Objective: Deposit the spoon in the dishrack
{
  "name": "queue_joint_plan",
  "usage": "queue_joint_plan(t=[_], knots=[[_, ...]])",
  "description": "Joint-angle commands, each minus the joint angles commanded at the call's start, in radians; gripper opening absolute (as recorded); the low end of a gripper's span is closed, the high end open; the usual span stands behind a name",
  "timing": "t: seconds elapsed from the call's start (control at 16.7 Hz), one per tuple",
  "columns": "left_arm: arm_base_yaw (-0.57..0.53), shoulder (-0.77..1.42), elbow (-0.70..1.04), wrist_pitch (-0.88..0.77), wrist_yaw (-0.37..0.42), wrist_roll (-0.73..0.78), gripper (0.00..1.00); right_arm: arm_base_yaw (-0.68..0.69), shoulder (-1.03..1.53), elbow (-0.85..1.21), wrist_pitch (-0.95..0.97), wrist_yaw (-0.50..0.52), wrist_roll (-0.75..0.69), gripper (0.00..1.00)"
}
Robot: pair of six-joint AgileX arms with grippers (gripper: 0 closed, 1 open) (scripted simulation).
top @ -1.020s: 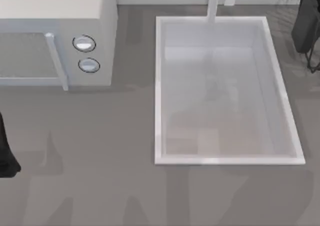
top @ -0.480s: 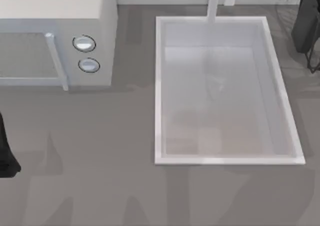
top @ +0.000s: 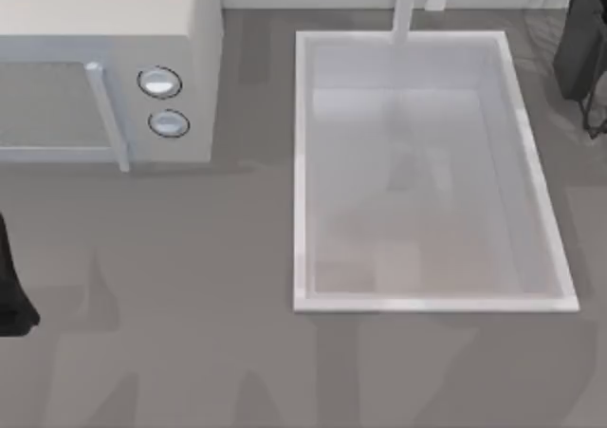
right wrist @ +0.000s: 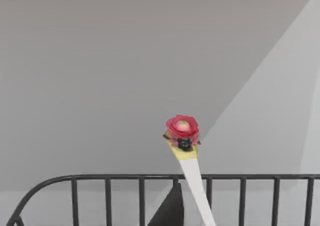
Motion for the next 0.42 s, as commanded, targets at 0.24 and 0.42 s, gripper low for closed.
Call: queue_joint_plan(t=[0.24,0.42], knots=[[0.0,0.0,0.0,0.0,0.0,0.0,1.0,0.0,0.0,0.0,0.0,0.0,0.0,1.0],[0.0,0.0,0.0,0.0,0.0,0.0,1.0,0.0,0.0,0.0,0.0,0.0,0.0,1.0]])
